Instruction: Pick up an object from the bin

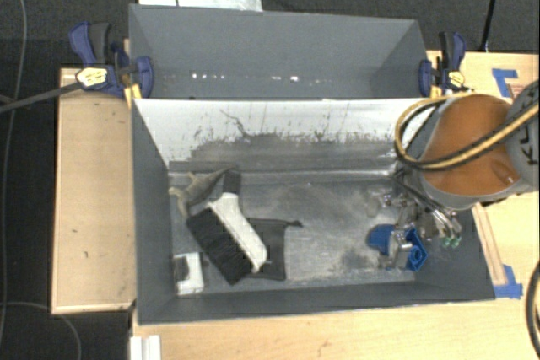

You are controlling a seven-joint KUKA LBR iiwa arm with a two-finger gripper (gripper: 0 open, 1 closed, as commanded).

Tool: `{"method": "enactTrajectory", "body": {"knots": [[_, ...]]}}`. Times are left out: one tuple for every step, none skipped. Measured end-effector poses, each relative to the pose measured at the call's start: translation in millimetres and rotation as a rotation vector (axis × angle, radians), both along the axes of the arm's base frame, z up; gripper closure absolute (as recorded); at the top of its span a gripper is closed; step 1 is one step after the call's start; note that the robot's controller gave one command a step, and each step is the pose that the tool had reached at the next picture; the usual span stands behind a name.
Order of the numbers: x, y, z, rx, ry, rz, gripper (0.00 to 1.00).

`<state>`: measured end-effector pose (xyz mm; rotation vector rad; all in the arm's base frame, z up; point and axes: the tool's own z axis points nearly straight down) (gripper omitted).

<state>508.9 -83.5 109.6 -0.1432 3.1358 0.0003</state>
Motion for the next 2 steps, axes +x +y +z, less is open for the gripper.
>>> {"method": "enactTrajectory", "body": {"knots": [[-10.2, -20, -2, 0.000, 0.002, -0.041, 0.00], [-5.5, -57, 0, 0.000, -0.005, -0.095, 0.00]]}}
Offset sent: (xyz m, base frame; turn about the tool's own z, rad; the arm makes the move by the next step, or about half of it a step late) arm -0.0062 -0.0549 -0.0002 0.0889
